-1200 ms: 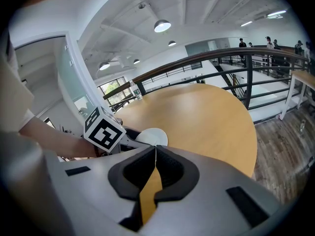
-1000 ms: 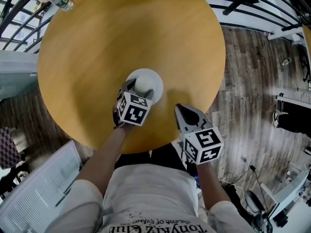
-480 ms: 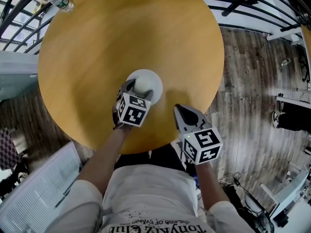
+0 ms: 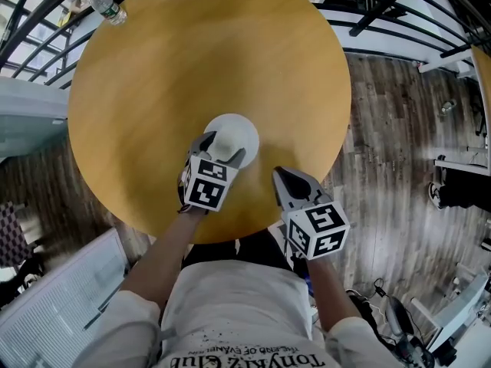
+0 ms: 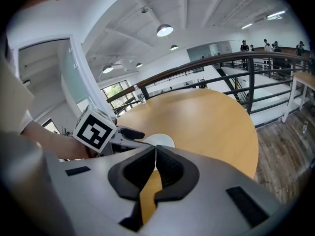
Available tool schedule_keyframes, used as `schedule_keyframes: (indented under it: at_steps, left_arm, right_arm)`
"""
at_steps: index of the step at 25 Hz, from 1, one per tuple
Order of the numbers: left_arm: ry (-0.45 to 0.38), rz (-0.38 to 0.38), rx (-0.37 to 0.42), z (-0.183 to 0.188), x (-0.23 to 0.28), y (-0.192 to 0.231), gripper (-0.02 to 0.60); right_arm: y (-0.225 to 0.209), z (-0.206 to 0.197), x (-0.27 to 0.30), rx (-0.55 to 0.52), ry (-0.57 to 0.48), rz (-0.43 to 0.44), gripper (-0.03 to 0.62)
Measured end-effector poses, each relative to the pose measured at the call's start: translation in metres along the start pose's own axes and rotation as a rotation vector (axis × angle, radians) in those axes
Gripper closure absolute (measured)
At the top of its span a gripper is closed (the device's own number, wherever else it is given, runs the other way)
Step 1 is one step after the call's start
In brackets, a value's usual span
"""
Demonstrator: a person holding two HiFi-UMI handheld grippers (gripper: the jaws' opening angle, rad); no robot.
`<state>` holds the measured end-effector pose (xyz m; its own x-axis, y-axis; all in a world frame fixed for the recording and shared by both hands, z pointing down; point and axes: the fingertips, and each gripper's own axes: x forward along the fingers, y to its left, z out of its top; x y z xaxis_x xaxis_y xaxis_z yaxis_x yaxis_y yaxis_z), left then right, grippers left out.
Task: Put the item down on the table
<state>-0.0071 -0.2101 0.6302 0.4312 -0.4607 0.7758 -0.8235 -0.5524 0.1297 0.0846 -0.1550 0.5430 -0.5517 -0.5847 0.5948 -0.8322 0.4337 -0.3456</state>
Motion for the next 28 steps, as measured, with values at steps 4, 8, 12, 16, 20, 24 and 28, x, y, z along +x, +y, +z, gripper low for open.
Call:
schedule_keyframes:
  at_steps: [4, 8, 12, 16, 20, 24, 28]
  left_arm:
    - [-0.045, -0.02, -0.01, 0.004, -0.036, -0.008, 0.249]
    - [-0.066, -0.047, -0.022, -0.002, -0.069, -0.014, 0.258]
    - [-0.132, -0.042, -0.101, -0.003, -0.113, -0.009, 0.305]
    - [-0.195, 0.008, -0.184, -0.011, -0.154, 0.001, 0.398]
    - [-0.223, 0.049, -0.162, -0.023, -0.184, -0.004, 0.493]
    - [-0.265, 0.034, -0.162, -0.022, -0.201, -0.015, 0.543]
    - [-0.303, -0.021, -0.204, -0.016, -0.214, -0.027, 0.558]
  right_arm:
    - [0.014, 0.008, -0.006, -0.023, -0.014, 0.014, 0.568]
    - [0.025, 0.011, -0.015, -0.064, -0.012, 0.025, 0.568]
    - [0.036, 0.014, -0.028, -0.09, -0.022, 0.023, 0.568]
    - [0.042, 0.016, -0.045, -0.076, -0.035, 0.007, 0.568]
    - [0.056, 0.015, -0.061, -0.087, -0.047, 0.0, 0.568]
    - [0.065, 0.018, -0.073, -0.104, -0.065, -0.005, 0.568]
    - [0.073, 0.024, -0.082, -0.11, -0.093, 0.011, 0.568]
